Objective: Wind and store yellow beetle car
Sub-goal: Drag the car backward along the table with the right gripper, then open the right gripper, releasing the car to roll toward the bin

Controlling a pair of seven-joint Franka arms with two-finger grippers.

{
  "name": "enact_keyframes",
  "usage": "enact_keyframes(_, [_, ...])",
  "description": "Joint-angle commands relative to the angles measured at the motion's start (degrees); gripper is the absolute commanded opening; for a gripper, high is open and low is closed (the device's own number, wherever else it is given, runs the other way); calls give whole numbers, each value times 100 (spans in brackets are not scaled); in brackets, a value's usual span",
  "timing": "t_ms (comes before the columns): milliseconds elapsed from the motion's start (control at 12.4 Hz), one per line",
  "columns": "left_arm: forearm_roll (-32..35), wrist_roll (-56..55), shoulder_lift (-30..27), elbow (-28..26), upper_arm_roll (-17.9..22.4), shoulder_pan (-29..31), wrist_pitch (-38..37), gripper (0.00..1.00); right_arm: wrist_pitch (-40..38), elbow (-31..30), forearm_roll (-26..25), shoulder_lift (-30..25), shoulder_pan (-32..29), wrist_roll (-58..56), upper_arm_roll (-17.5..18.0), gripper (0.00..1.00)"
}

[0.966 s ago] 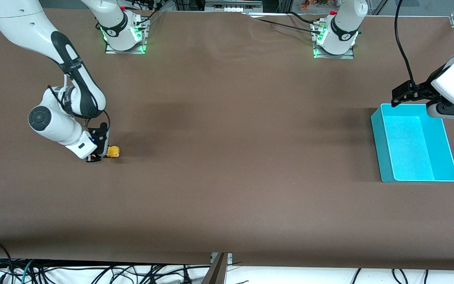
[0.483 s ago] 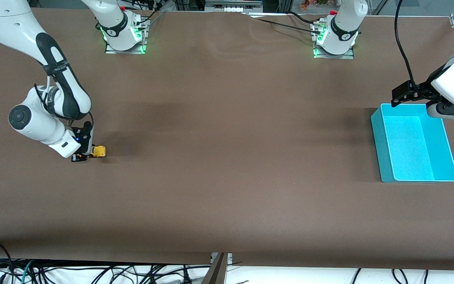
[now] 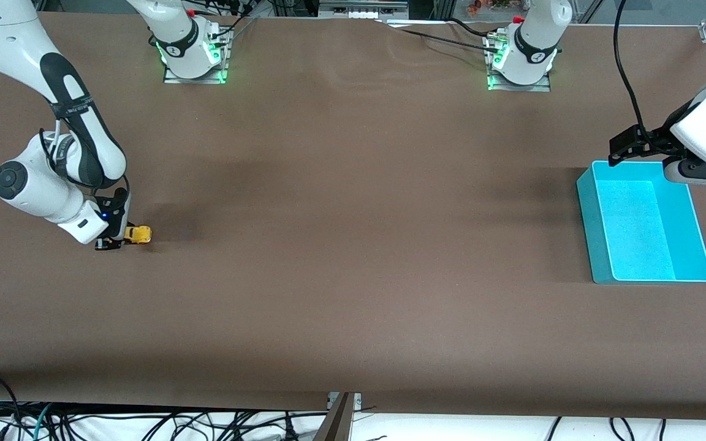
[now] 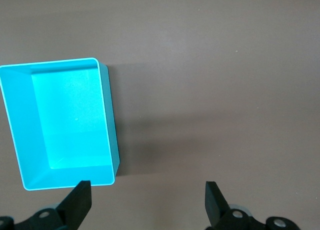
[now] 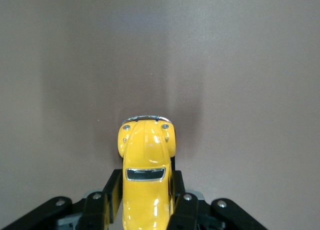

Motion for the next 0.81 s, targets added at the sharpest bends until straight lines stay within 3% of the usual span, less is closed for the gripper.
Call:
enact_keyframes(0, [-72, 28, 84, 186, -18, 27, -141, 100, -425, 258, 163, 210, -27, -55, -6, 74])
enact_keyframes(81, [-72, 28, 84, 186, -18, 27, -141, 100, -731, 494, 190, 210, -18, 67, 29, 100])
enact_keyframes(403, [-72, 28, 76, 186, -18, 27, -141, 100, -1805, 1313, 129, 70, 228, 436, 178, 100])
enact_keyframes(725, [-80, 28, 76, 186, -18, 27, -141, 100, -2017, 1358, 58, -483, 527, 1225, 222, 100])
